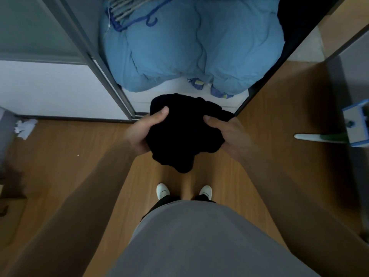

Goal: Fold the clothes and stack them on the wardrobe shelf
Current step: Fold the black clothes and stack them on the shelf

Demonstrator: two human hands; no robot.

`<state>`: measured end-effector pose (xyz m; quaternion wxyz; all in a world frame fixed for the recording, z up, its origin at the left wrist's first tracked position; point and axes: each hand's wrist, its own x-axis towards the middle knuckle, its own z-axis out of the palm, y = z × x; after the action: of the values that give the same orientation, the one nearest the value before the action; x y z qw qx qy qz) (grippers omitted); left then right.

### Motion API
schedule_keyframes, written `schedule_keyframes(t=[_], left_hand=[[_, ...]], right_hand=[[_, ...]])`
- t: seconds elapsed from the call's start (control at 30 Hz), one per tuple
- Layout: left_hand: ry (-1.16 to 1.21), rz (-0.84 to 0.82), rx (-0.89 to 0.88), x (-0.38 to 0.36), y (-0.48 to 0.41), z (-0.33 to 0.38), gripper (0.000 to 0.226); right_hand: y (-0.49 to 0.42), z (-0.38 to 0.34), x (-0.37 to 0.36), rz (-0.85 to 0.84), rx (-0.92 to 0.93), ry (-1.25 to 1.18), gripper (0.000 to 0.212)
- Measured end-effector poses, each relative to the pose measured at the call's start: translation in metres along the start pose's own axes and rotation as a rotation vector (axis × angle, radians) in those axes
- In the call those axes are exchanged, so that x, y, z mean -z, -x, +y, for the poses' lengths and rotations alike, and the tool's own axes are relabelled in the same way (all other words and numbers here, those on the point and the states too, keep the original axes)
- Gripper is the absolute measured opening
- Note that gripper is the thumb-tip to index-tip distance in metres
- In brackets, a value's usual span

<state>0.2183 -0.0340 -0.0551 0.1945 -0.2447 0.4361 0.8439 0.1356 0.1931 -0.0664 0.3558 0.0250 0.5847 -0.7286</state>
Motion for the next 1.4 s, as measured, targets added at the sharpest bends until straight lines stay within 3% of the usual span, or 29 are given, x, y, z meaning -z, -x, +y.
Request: schedule_keyframes(t=[0.17,0.27,0.43,0.57,0.73,0.8,0.87,0.97,1.1,1.17,1.2,1.27,1.3,1.4], left_hand=[[-0.045,0.016,0.002,0.01,0.001,-0.008,0.032],[0.072,0.043,0.015,0.015,0.001,-0.009,0.038],[0.015,0.087,0.031,0.026,-0.002,-0.011,0.047],[-0.049,0.128,0.059,0.029,-0.007,-0.011,0.055],[-0.102,0.186,0.143,0.031,-0.015,-0.003,0.04],[-0.125,0.204,0.15,0.032,-0.018,0.0,0.034],[-0.134,0.227,0.156,0.033,-0.019,0.003,0.029],[-0.143,0.234,0.163,0.034,-0.022,0.004,0.024],[-0.126,0.275,0.175,0.038,-0.027,0.005,0.02],[-0.117,0.306,0.17,0.041,-0.031,0.005,0.019],[-0.121,0.321,0.17,0.043,-0.032,0.005,0.018],[-0.152,0.34,0.201,0.047,-0.033,0.007,0.018],[-0.177,0.346,0.23,0.049,-0.032,0.009,0.018],[-0.304,0.375,0.293,0.057,-0.033,0.012,0.026]], right_hand=[[0.002,-0.013,0.005,-0.012,-0.022,0.032,0.027],[0.005,-0.014,0.015,0.009,-0.034,0.122,0.024],[0.008,-0.021,0.028,0.037,0.034,0.309,0.013],[0.006,-0.02,0.027,0.127,0.068,0.257,0.023],[0.004,-0.019,0.028,0.278,0.012,0.169,0.026],[0.002,-0.018,0.033,0.339,-0.012,0.179,0.037],[-0.002,-0.019,0.039,0.365,0.037,0.293,0.062],[-0.003,-0.02,0.041,0.249,0.188,0.488,0.081],[-0.003,-0.011,0.032,0.0,0.123,1.12,0.102],[-0.007,-0.004,0.028,-0.144,0.076,1.442,0.095],[-0.01,-0.001,0.028,-0.201,0.07,1.532,0.08],[-0.014,0.003,0.029,-0.19,0.118,1.619,0.029],[-0.014,0.003,0.03,-0.155,0.173,1.617,0.027],[-0.014,0.003,0.033,-0.06,0.301,1.617,0.049]])
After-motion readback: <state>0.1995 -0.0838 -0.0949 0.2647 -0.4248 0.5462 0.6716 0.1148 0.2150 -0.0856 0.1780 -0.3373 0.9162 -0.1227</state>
